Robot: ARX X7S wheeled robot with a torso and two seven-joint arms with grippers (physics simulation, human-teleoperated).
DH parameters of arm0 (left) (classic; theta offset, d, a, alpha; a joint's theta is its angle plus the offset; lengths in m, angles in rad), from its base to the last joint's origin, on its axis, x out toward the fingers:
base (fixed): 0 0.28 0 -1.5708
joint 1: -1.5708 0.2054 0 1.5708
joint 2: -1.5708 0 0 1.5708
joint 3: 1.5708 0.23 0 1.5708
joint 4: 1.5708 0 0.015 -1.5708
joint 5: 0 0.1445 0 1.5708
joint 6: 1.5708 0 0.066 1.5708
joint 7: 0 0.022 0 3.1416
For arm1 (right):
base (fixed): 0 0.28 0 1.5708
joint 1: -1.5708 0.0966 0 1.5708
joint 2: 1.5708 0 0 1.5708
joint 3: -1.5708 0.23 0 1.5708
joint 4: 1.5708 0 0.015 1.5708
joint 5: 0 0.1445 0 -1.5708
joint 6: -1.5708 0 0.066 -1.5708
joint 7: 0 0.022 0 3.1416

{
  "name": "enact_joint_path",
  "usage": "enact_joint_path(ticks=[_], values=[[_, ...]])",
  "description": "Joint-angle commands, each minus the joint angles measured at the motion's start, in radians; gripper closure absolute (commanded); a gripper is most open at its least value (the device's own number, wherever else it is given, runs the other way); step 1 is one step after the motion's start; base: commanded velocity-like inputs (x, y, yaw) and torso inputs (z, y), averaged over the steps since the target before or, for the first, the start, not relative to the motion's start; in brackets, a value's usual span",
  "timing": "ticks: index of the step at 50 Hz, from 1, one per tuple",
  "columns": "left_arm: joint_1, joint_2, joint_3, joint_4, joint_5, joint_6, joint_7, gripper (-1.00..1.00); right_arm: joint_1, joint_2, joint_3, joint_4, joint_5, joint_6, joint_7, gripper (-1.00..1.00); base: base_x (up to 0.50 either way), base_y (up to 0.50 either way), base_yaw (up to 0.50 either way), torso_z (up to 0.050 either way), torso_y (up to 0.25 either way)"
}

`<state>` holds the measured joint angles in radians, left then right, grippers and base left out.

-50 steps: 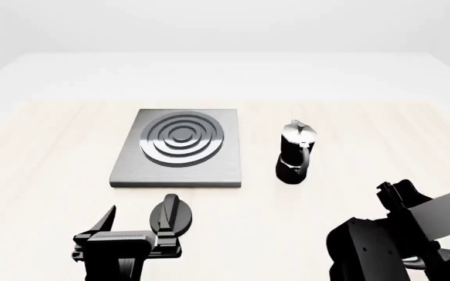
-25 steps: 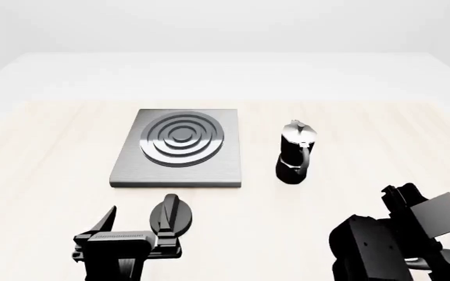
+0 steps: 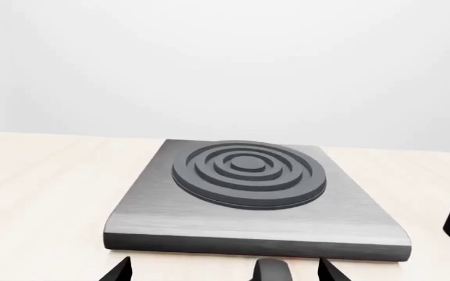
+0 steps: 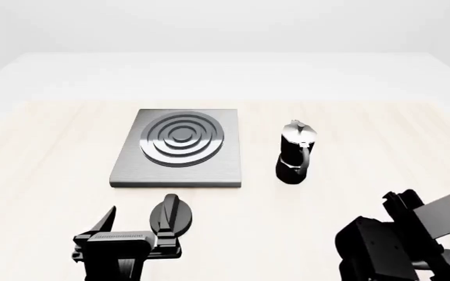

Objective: Put the frying pan on the stove.

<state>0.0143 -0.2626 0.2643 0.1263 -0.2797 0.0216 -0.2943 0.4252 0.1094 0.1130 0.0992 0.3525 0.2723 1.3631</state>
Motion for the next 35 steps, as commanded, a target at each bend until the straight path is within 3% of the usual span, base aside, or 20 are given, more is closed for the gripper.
enact_joint_path(ticks=[1,35], values=[[0.002,-0.005,0.001,0.005,-0.006,0.0,-0.005,-1.0,-0.002,0.005,0.022,0.027,0.045,0.002,-0.024,-1.0,0.0,0.0,0.0,0.0,0.0],[-0.011,-0.009,0.015,-0.012,-0.006,0.008,-0.015,-1.0,-0.045,0.001,0.072,0.076,0.131,-0.042,-0.062,-1.0,0.0,0.0,0.0,0.0,0.0]])
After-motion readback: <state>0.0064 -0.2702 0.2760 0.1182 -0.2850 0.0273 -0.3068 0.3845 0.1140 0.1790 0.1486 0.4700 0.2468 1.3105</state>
